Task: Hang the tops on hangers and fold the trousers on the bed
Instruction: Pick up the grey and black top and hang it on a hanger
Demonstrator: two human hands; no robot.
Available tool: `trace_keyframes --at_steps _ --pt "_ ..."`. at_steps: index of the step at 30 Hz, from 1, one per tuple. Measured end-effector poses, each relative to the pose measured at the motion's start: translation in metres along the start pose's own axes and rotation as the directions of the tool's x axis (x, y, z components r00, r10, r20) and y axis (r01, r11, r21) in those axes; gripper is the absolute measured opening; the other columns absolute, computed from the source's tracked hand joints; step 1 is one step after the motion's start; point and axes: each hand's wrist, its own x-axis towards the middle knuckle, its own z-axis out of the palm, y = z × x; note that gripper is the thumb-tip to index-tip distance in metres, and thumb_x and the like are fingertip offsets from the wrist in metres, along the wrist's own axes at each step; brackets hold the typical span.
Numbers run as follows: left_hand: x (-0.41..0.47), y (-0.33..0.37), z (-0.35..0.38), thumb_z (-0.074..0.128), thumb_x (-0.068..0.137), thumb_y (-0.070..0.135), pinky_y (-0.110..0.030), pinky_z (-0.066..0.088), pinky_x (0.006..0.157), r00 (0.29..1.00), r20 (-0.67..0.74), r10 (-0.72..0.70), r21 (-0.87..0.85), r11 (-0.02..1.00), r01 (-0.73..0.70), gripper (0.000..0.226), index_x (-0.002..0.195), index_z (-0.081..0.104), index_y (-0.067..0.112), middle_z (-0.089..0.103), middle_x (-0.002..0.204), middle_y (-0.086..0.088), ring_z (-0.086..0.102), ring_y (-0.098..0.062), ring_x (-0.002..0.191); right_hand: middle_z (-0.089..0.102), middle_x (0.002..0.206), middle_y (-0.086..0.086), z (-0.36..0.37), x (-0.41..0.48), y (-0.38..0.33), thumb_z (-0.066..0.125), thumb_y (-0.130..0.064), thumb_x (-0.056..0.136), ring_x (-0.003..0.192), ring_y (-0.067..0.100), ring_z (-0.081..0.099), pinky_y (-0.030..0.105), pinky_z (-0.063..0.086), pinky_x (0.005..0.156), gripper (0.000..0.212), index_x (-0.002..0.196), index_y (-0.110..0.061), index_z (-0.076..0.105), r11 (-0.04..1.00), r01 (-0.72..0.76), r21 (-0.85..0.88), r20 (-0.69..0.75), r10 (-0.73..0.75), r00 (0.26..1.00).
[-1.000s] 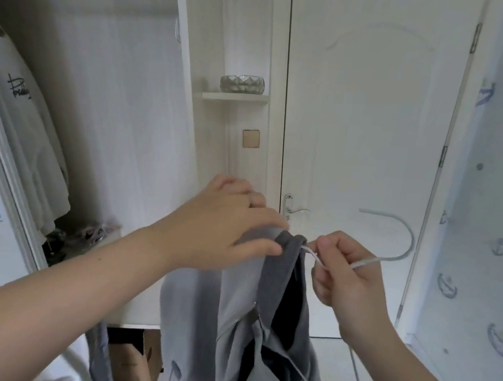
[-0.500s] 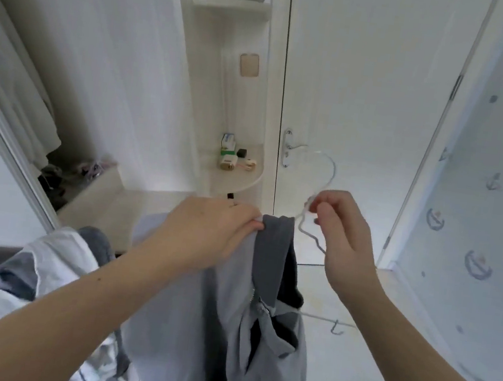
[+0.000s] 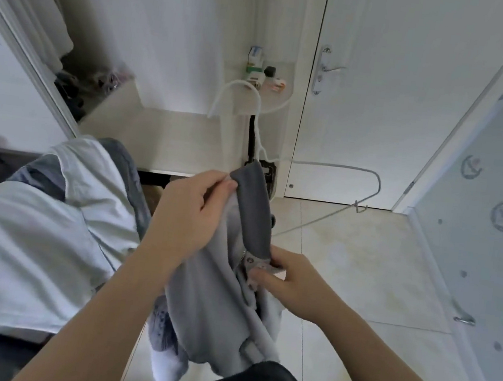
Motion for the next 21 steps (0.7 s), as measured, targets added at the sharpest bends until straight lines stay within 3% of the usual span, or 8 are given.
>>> trace_keyframes --at_steps 2,4,6,8,11,14,17,21 --pt "-0.004 -0.003 -0.005 0.057 0.102 0.021 -0.018 0.035 0.054 1.0 0.002 -0.015 -0.022 1.0 0.015 0.027 0.076 0.061 0.027 0.053 0.057 0.008 0.052 -0.014 0.058 0.069 0.085 -0.012 0.003 0.001 0.014 0.064 -0.04 0.092 0.088 0.001 0.061 0.034 0.045 0.095 0.011 0.087 -0.03 0.067 0.984 -0.074 -0.161 0.103 0.091 0.99" --pt "-0.008 -0.006 -0.008 0.058 0.101 0.021 -0.014 0.032 0.054 0.999 0.035 -0.022 -0.009 1.0 0.022 0.038 0.069 0.049 0.039 0.048 0.055 0.014 0.047 -0.008 0.054 0.057 0.071 -0.015 0.004 0.006 0.027 0.063 -0.044 0.092 0.085 -0.003 0.053 0.037 0.026 0.111 0.021 0.074 -0.035 0.056 0.935 -0.093 -0.341 0.127 0.144 0.981" --pt "-0.015 -0.013 -0.011 0.06 0.1 0.021 -0.014 0.031 0.053 0.997 0.069 -0.043 0.015 0.999 0.042 0.038 0.068 0.049 0.037 0.047 0.054 0.013 0.045 -0.008 0.053 0.053 0.075 -0.014 0.001 0.012 0.039 0.061 -0.047 0.092 0.096 0.004 0.052 0.04 0.007 0.117 0.017 0.082 -0.033 0.056 0.856 -0.088 -0.509 0.105 0.164 0.981" --pt "-0.022 -0.022 -0.016 0.06 0.1 0.021 -0.016 0.03 0.051 0.994 0.081 -0.067 0.025 0.998 0.065 0.033 0.07 0.055 0.032 0.047 0.054 0.009 0.045 -0.013 0.052 0.055 0.078 -0.013 -0.005 0.015 0.049 0.062 -0.042 0.092 0.092 0.013 0.054 0.04 0.012 0.119 0.019 0.095 -0.025 0.057 0.828 -0.102 -0.551 0.102 0.189 0.977" --pt "-0.029 -0.034 -0.026 0.06 0.1 0.021 -0.018 0.031 0.051 0.993 0.095 -0.076 0.018 0.997 0.075 0.029 0.073 0.059 0.032 0.05 0.054 0.006 0.047 -0.017 0.053 0.062 0.077 -0.008 -0.011 0.014 0.062 0.064 -0.036 0.087 0.084 0.018 0.053 0.041 0.026 0.108 0.016 0.087 -0.025 0.053 0.805 -0.098 -0.585 0.138 0.219 0.966" --pt "-0.034 -0.039 -0.03 0.061 0.1 0.023 -0.026 0.039 0.052 0.987 0.137 -0.079 0.01 0.997 0.079 0.023 0.077 0.065 0.025 0.057 0.059 -0.002 0.053 -0.019 0.057 0.066 0.085 -0.007 -0.012 0.013 0.071 0.056 -0.04 0.087 0.102 0.019 0.05 0.044 0.019 0.109 0.018 0.085 -0.024 0.062 0.656 -0.011 -0.755 0.177 0.221 0.959" --pt "-0.04 -0.043 -0.032 0.06 0.1 0.026 -0.039 0.043 0.061 0.981 0.163 -0.103 0.035 0.995 0.098 0.02 0.086 0.072 0.018 0.065 0.067 -0.01 0.059 -0.028 0.064 0.063 0.102 -0.018 -0.015 0.014 0.075 0.051 -0.046 0.089 0.127 0.018 0.041 0.059 0.001 0.115 0.023 0.092 -0.032 0.069 0.543 0.057 -0.838 0.173 0.165 0.971" --pt "-0.044 -0.058 -0.051 0.059 0.098 0.034 -0.029 0.042 0.058 0.982 0.159 -0.104 0.044 0.994 0.098 0.024 0.084 0.071 0.02 0.063 0.064 -0.004 0.057 -0.022 0.062 0.058 0.117 -0.028 -0.038 0.013 0.078 0.055 -0.054 0.093 0.144 0.014 0.029 0.061 -0.012 0.116 0.019 0.097 -0.039 0.065 0.568 0.0 -0.823 0.045 0.064 0.997"
